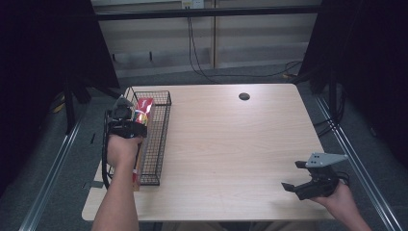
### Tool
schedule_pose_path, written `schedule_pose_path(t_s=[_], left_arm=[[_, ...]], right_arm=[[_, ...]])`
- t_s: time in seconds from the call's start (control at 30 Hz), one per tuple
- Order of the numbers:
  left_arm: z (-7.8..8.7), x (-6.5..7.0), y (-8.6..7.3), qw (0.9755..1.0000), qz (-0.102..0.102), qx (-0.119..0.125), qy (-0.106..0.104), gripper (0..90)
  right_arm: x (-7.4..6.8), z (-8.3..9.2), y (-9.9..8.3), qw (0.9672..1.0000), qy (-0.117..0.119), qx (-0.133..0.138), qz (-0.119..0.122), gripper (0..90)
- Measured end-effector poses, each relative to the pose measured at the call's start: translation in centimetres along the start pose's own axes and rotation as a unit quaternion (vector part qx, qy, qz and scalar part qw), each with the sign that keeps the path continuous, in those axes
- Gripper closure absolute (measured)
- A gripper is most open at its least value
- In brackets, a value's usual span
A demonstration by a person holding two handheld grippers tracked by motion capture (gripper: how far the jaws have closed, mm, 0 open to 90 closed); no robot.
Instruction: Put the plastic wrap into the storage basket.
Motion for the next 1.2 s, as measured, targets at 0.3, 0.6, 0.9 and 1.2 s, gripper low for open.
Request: schedule_pose_path(t_s=[0.3, 0.6, 0.9, 1.2], left_arm=[[-0.5, -0.3, -0.3, 1.0, 0.008, -0.003, 0.002, 44.2], [-1.0, -0.7, -0.5, 0.9999, 0.011, -0.01, 0.005, 44.2], [-1.3, -0.7, -0.4, 0.9998, 0.012, -0.014, 0.006, 44.0], [-1.9, -0.4, -0.4, 0.9998, 0.009, -0.02, 0.006, 43.9]], right_arm=[[0.0, 0.0, 0.0, 1.0, -0.001, 0.0, 0.001, 5.8], [0.1, 0.0, -0.1, 1.0, 0.001, 0.001, -0.002, 6.1], [0.1, 0.0, -0.1, 1.0, -0.001, -0.001, -0.001, 6.1], [0.1, 0.0, -0.1, 1.0, 0.0, 0.0, 0.0, 6.1]])
Point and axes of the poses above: each handheld gripper's, and its own axes: z roughly backward along the jaws, y roughly out of its top, x roughly to its right, the point moved 10 cm from there along -z, roughly forward along the jaws, and after that the axes turned 8 degrees about y, right-handed, at the moved point
